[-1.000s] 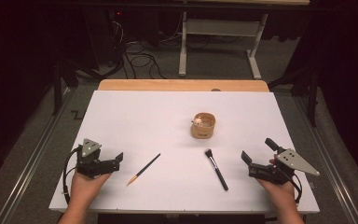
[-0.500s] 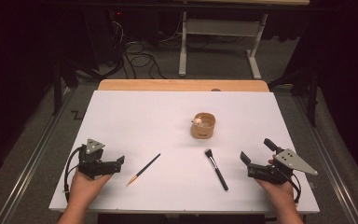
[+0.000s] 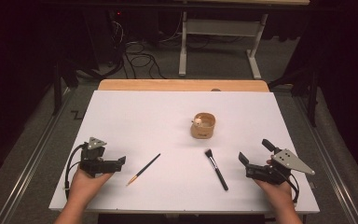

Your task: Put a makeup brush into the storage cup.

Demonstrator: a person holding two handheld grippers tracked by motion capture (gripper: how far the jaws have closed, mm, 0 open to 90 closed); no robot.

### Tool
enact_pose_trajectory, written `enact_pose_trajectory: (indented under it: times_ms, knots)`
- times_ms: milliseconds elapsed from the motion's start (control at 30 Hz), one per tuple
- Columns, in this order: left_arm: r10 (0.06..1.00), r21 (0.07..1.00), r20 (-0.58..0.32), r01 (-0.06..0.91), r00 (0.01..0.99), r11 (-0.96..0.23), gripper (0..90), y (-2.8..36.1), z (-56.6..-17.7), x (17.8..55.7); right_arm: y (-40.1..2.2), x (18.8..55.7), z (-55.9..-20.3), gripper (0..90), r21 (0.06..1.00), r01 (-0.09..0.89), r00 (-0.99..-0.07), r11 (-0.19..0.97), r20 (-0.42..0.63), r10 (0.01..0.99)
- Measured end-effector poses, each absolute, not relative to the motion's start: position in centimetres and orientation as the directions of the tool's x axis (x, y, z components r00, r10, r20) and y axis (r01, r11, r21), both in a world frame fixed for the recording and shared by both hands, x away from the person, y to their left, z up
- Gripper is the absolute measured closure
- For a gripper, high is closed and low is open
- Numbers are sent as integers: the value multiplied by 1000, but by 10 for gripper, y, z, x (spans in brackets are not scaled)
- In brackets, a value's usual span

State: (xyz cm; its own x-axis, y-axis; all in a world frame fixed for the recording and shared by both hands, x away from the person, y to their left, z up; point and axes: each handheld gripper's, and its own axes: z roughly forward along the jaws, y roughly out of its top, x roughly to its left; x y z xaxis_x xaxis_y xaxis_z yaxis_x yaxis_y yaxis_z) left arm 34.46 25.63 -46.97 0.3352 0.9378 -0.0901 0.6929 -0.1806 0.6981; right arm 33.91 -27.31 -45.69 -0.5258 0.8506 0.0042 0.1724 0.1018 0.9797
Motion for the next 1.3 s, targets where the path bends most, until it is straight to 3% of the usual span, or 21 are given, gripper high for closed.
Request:
enact_pose_trajectory:
  times_ms: [133, 500, 1300]
  knots:
    - [932, 675, -75, 706, 356, -215, 55, 254, -460, 346, -273, 338, -457, 5, 980, 170, -529, 101, 5, 848]
    - [920, 602, -139, 769, 366, -215, 65, 255, -441, 353, -275, 335, -453, 6, 985, 149, -532, 91, 2, 847]
    - [908, 399, -134, 860, 397, -317, 106, 245, -428, 368, -277, 335, -452, 7, 987, 140, -542, 84, 6, 841]
